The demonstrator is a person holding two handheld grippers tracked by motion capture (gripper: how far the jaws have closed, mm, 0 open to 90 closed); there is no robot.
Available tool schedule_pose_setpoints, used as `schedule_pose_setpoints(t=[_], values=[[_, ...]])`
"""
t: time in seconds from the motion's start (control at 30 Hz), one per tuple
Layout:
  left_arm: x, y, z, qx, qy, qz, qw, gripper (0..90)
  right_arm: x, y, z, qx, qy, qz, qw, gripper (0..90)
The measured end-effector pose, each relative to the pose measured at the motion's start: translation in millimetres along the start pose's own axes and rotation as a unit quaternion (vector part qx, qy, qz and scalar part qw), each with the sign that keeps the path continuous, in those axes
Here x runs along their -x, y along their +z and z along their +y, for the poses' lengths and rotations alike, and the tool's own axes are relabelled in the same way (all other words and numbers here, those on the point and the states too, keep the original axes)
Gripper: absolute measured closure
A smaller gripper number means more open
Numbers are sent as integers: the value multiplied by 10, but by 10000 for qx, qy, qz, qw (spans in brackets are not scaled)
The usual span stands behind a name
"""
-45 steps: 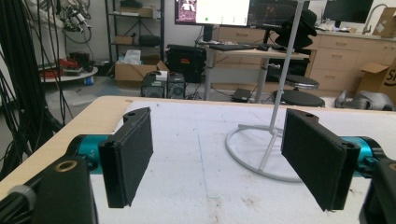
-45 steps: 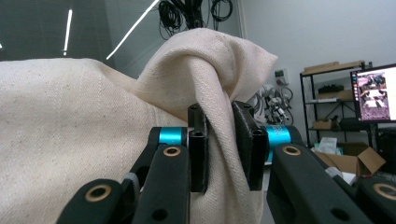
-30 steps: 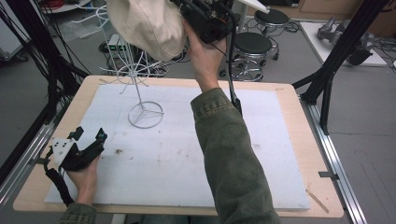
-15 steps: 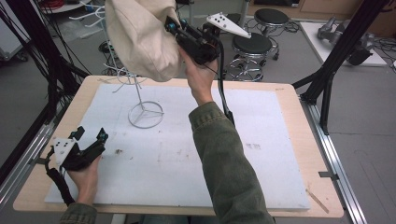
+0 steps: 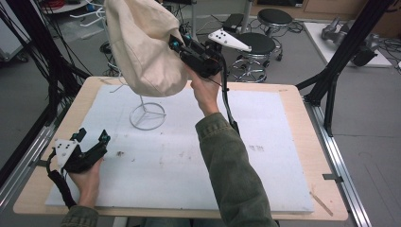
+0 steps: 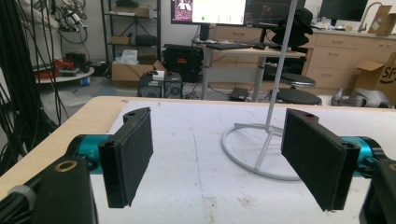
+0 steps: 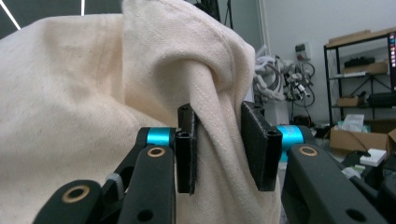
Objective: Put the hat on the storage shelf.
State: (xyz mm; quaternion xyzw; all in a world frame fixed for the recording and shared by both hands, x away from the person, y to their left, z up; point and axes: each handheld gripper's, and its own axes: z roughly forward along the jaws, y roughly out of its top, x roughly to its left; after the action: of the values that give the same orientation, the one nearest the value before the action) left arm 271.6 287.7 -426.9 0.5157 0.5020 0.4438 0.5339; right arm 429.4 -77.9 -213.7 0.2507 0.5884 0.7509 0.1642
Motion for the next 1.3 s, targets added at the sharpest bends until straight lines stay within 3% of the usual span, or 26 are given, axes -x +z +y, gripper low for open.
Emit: schedule_pose_setpoints(t=[0.27,0.43,1.03,1.3], values=[[-5,-5,2,-5,17,0,10000,252,32,13,-53,-208,50,41,9998,653],[-3,-10,10,27,-14,8,10000,252,44,5,-49,-266,49,-53,9996,621],[3,-15,14,58,41,25,10000,252,131,-92,-22,-499,47,-428,9978,376],[17,-18,18,39,85,26,10000,252,111,-157,-11,-563,-88,-635,9963,180]])
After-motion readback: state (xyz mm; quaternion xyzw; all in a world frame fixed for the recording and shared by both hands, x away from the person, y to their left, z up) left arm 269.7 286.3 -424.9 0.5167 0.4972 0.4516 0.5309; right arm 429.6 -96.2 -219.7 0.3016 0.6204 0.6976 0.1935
